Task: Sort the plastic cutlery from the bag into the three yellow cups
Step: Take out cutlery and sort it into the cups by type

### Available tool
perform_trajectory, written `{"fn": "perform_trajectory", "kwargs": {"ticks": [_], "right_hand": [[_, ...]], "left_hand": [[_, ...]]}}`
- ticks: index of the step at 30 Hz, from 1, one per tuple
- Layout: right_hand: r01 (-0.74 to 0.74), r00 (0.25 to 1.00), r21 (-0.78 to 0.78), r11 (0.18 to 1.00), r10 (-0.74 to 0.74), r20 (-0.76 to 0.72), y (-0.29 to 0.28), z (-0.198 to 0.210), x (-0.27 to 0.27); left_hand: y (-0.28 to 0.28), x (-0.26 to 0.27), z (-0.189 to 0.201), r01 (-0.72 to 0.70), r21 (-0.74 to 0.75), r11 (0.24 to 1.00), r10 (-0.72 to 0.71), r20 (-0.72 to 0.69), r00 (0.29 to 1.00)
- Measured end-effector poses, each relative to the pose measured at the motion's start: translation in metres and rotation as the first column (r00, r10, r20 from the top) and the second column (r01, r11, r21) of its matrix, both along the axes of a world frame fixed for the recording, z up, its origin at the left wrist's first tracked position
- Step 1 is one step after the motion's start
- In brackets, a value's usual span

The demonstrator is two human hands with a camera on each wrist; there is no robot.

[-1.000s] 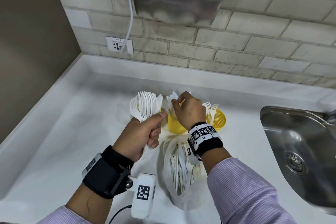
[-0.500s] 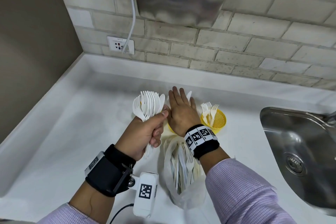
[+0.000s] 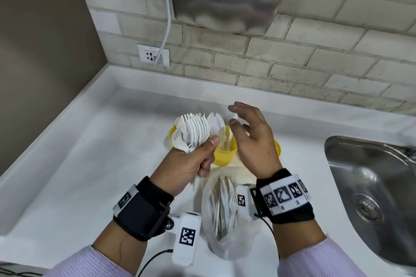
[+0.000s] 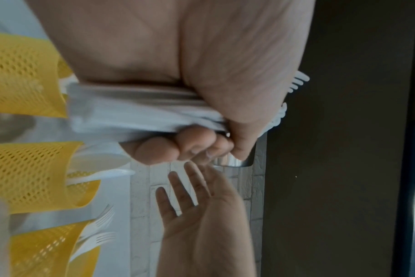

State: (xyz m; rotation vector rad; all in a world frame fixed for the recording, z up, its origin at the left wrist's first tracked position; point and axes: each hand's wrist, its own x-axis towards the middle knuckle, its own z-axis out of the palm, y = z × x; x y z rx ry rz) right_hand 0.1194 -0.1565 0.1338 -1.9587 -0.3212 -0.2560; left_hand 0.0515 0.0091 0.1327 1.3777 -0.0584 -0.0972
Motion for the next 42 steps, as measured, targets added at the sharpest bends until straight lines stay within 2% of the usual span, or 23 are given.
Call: {"fn": "perform_trajectory", "kwargs": {"ticks": [3, 5, 8, 13, 18, 23, 27, 31, 33, 37, 42], "right_hand": [[-0.034, 0.999, 0.116, 0.993, 0.031, 0.022, -0.01, 0.015, -0.025], [-0.06, 0.998, 0.164, 0.985, 0.058, 0.018, -0.018, 0.024, -0.04], [-0.105, 0.994, 0.15, 0.983, 0.103, 0.019, -0.028, 0.031, -0.057], [-0.099, 0.992, -0.07, 0.993, 0.104, 0.071, -0.044, 0.031, -0.065], [-0.06, 0.997, -0.118, 0.991, 0.065, 0.033, -0.062, 0.03, -0.061], [-0.068, 0.997, -0.065, 0.996, 0.071, 0.031, -0.076, 0.032, -0.059], [-0.046, 0.997, 0.089, 0.995, 0.051, -0.059, -0.085, 0.036, -0.056], [-0.006, 0.999, 0.203, 0.979, 0.015, -0.042, -0.094, 0.037, -0.051], [-0.003, 0.999, 0.194, 0.981, 0.011, -0.041, -0.096, 0.038, -0.049], [-0.088, 0.991, 0.107, 0.99, 0.097, -0.09, -0.095, 0.037, -0.053], [-0.104, 0.985, 0.056, 0.993, 0.111, -0.131, -0.099, 0.035, -0.048]], "left_hand": [[-0.009, -0.002, 0.003, -0.04, 0.116, 0.992, 0.027, 0.112, 0.993], [-0.018, -0.002, 0.006, -0.065, 0.13, 0.989, 0.044, 0.158, 0.986], [-0.031, -0.001, 0.004, -0.097, 0.147, 0.984, 0.071, 0.177, 0.982], [-0.056, -0.002, -0.007, -0.14, 0.129, 0.982, 0.124, 0.125, 0.984], [-0.079, -0.005, -0.005, -0.112, 0.123, 0.986, 0.097, 0.126, 0.987], [-0.099, -0.007, -0.004, -0.138, 0.142, 0.98, 0.127, 0.082, 0.988], [-0.105, -0.007, -0.007, -0.103, 0.146, 0.984, 0.087, 0.112, 0.99], [-0.108, -0.01, -0.007, -0.061, 0.174, 0.983, 0.038, 0.129, 0.991], [-0.111, -0.01, -0.007, -0.064, 0.165, 0.984, 0.043, 0.132, 0.99], [-0.114, -0.01, -0.003, -0.102, 0.17, 0.98, 0.085, 0.108, 0.991], [-0.113, -0.011, -0.003, -0.057, 0.179, 0.982, 0.042, 0.086, 0.995]]}}
